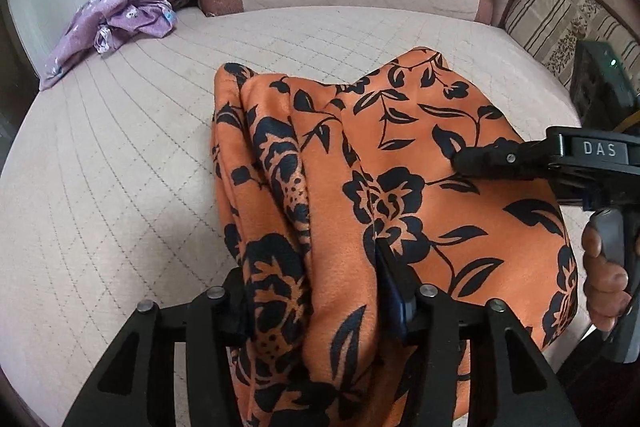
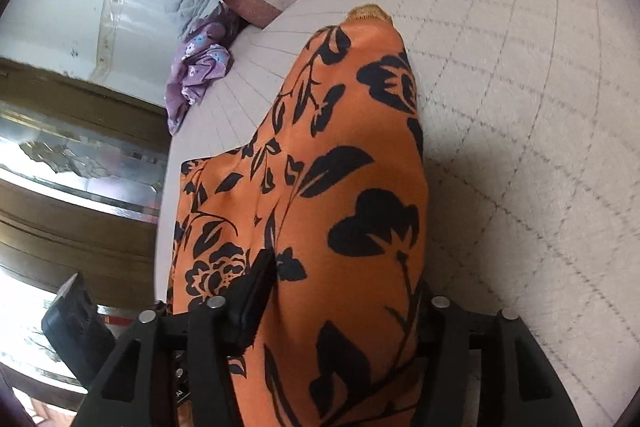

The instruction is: Fold small clothes

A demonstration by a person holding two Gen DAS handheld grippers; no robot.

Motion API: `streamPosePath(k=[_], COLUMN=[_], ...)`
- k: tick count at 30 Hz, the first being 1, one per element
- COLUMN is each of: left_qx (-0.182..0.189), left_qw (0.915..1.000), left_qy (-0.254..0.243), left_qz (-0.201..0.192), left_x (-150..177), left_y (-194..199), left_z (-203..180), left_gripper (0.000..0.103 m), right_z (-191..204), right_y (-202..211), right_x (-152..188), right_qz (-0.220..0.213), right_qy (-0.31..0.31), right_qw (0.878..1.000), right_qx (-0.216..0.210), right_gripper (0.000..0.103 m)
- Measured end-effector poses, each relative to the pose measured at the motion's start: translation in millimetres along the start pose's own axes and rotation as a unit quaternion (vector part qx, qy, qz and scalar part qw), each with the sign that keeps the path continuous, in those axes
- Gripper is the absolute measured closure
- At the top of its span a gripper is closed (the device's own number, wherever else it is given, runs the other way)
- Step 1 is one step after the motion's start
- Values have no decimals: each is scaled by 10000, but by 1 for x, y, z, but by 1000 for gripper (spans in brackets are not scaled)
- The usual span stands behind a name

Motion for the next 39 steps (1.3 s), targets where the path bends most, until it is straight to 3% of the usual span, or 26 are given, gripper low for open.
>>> streamPosePath(k=[7,11,16,20,23,25,28,31,35,39], left_qx=[-212,-352,-539,-647,-728,-865,-1181,-1191,-1122,-1160], left_qw=[9997,9989,9973,9954,9950,9945,9923,9922,9929,9914], left_qy=[-45,-36,-14,120,170,142,-52,-69,-8,37], left_qz=[-138,-303,-503,-695,-660,-577,-358,-364,-388,-596], left_x=[19,28,28,18,15,14,15,15,17,23], left_y=[21,34,43,48,43,35,17,16,22,38], left_z=[-5,-7,-7,-2,1,2,1,3,5,3], left_gripper=[44,44,44,44,43,36,31,30,30,30], right_z=[17,19,38,56,59,54,43,52,55,70], right_y=[19,45,56,45,26,11,-19,-14,4,29], right_x=[0,11,10,0,-12,-19,-25,-21,-1,30], right_qz=[-343,-910,-1392,-1461,-1295,-1046,-632,-766,-909,-1102], right_qy=[290,395,668,771,731,604,332,472,430,715], right_qw=[9947,9863,9812,9812,9852,9893,9912,9888,9911,9859], right_qx=[927,1318,1159,1000,858,824,1116,1193,875,1040], right_gripper=[38,38,39,39,39,40,39,39,39,39])
Point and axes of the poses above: each gripper's, at about its wrist camera, not at the fingertips, and y roughly against the way its jaws point, z to its left, x to its underside, the point moved 2 cm from there along -y, roughly the way its jaws point, and after that the axes turned 12 degrees about z, right-handed, at the moved point
